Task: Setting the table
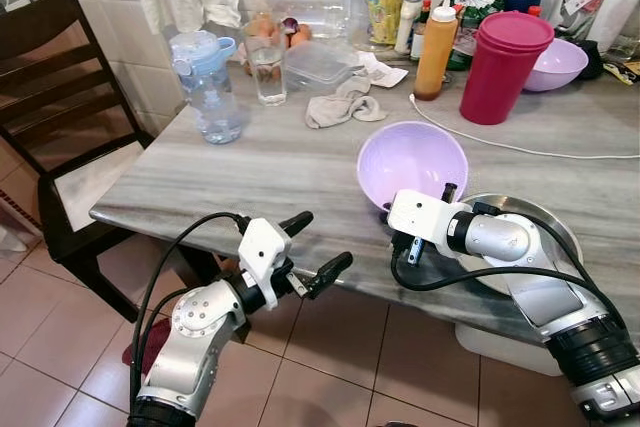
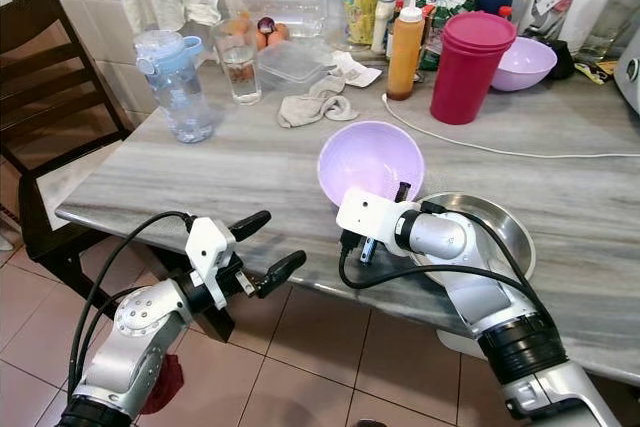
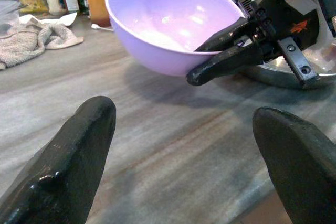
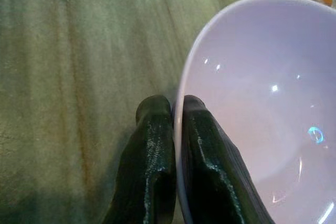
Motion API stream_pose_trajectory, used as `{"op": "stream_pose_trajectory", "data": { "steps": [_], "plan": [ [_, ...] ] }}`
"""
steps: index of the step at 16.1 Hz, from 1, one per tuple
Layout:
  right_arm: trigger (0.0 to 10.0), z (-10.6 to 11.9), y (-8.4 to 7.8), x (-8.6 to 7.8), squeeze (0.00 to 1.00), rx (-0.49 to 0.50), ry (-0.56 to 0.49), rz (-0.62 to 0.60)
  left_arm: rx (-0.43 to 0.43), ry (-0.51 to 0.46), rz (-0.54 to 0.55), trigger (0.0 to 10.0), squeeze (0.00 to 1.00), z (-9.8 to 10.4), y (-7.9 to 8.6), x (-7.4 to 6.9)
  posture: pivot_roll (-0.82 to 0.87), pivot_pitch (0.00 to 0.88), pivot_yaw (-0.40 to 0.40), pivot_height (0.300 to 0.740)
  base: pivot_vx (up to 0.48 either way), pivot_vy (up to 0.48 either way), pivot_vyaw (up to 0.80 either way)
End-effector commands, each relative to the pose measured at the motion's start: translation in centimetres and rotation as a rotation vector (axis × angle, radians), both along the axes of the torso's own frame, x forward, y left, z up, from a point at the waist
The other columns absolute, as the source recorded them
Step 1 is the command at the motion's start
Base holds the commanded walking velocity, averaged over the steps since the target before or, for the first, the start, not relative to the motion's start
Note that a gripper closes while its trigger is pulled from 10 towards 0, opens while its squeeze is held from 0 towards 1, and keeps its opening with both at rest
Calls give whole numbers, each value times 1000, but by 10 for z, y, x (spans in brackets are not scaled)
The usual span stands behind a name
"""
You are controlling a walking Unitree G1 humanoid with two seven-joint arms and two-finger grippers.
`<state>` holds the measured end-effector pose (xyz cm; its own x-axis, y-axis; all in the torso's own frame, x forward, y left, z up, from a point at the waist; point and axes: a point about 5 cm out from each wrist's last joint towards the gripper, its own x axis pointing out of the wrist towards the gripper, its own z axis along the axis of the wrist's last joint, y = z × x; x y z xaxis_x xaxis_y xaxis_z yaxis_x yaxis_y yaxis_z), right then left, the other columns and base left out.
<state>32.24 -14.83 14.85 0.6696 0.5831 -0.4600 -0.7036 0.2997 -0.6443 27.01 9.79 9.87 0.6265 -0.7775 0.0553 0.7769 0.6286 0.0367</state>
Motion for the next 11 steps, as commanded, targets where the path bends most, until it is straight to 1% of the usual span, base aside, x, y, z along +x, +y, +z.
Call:
{"op": "stream_pose_trajectory", "data": {
  "steps": [1,2,3,6,11],
  "plan": [
    [10000,4,1,2,0,-8,-22,5,10,2,-12,10000,0,-1,0,1,-208,60,73,740,0,0,0],
    [10000,4,0,3,0,-6,-23,2,10,2,-13,10000,0,-1,0,1,-208,60,73,740,0,0,0],
    [10000,7,0,5,992,7,-31,-9,10,1,-13,10000,0,-1,-1,2,-209,58,72,740,0,0,0],
    [10000,8,0,5,1000,9,-34,-10,8,0,-13,10000,0,-1,-1,2,-209,57,72,740,0,0,0],
    [10000,10,5,7,1000,34,-54,-15,6,1,-12,10000,0,-2,-3,3,-207,52,67,740,0,0,0]
  ]
}}
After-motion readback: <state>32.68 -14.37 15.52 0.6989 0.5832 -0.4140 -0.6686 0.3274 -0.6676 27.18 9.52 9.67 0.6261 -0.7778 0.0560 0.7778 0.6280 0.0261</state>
